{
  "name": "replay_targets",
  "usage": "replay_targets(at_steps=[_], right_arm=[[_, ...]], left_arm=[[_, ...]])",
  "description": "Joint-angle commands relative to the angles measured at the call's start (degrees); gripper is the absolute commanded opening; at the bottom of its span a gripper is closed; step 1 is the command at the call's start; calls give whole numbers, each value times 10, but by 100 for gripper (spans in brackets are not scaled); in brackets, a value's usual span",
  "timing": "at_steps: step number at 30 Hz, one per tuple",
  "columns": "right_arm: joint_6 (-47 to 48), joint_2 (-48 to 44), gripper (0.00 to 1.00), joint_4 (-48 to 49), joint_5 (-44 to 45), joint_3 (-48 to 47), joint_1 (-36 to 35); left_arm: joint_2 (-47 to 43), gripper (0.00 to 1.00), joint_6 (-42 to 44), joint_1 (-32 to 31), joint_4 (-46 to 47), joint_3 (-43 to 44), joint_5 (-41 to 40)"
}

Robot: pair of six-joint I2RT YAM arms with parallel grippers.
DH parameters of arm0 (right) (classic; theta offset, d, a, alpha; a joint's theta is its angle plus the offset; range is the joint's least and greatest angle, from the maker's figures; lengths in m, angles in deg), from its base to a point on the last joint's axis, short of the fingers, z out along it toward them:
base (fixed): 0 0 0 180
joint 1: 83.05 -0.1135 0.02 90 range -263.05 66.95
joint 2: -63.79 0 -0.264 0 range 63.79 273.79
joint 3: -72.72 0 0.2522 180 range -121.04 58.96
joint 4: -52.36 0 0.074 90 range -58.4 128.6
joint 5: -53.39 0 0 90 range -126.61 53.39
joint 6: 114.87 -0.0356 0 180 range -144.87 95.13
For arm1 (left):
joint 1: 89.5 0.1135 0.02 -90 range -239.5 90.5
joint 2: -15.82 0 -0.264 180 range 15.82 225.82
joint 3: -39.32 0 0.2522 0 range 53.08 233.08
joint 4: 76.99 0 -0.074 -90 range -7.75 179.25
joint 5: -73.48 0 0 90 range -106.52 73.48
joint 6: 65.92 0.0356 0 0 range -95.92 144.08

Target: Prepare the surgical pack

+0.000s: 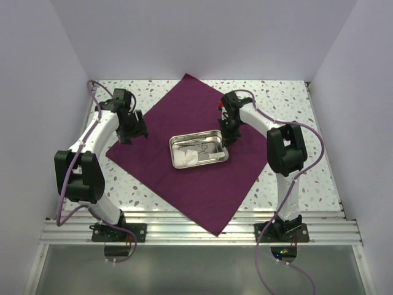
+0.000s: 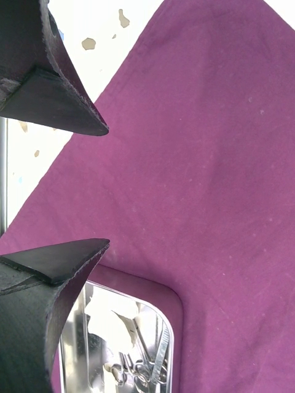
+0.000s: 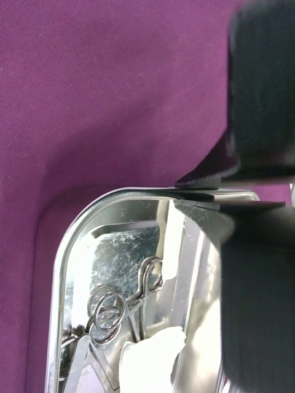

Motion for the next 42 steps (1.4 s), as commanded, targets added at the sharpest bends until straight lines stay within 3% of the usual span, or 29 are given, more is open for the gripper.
replay_targets(at_steps=[1,3,5,8,11,16,21,23,29,35,42], right_arm=[[0,3,19,-13,30,-27,1],[-2,-13,30,-14,33,-31,1],[-6,-29,54,-27,42,-41,2],[-7,-39,75,-71,65,-74,2],[-1,-73,80,-115,79,-71,2],[-18,-261,79,-123,21,144,-42],[-80,-407,77,-94,-27,345,-170],[-120,-441,76,-69,-22,380,-245],[-165,-436,68,33,-22,435,-391],[-127,-372,66,70,12,429,-496],[-66,-321,60,80,21,413,-524]], left_arm=[[-28,72,14,3,11,-7,9],[-30,72,15,3,15,-7,13],[-37,72,20,3,20,-12,10],[-50,72,28,3,26,-22,3],[-58,72,34,3,26,-26,-6],[-72,73,37,3,22,-19,-29],[-83,73,30,2,34,-45,-28],[-86,73,23,2,41,-66,-37],[-91,73,0,2,25,-86,-92],[-120,73,-6,2,25,-112,-85],[-152,73,-3,2,10,-121,-86]])
